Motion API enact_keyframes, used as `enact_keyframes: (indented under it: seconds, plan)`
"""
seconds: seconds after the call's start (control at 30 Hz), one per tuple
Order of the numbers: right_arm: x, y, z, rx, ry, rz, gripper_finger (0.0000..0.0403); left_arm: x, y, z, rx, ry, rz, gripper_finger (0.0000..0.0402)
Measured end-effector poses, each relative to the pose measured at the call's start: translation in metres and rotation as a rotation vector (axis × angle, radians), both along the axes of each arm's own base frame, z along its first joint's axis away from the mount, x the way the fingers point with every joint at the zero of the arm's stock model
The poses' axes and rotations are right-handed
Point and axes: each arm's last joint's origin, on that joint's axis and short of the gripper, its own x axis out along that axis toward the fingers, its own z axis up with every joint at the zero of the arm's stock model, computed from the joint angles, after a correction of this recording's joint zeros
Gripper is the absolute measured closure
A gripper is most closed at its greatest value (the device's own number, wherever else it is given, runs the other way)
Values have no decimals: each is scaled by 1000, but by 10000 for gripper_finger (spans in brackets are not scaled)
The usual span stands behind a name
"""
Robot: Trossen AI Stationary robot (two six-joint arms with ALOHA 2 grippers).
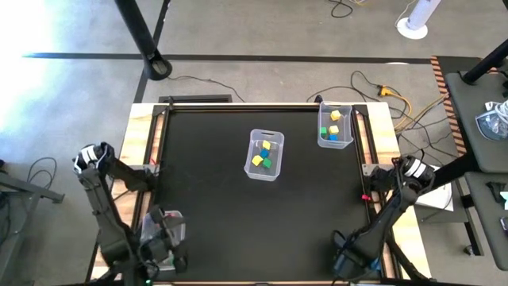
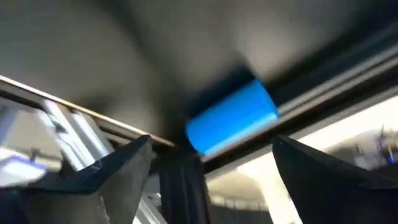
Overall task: Sort blocks by size
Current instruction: Put the blue cylindrical block into the bottom transparent bin
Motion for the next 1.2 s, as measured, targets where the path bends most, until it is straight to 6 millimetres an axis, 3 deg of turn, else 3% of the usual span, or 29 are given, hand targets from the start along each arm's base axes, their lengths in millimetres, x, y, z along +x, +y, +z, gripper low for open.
enact_keyframes:
  seconds: [0.17,0.33,0.67,1.2]
  plan:
    - [-8,-7,-10,15,95,2,59,15,16,-29,-11,-9,72,207]
    - [-8,-7,-18,52,74,-6,62,26,29,-56,-67,-37,124,207]
    - [-10,-8,-30,55,66,-68,89,21,39,-101,-147,-65,127,207]
    - [10,9,-13,152,-42,-111,101,26,33,-94,-119,-69,136,207]
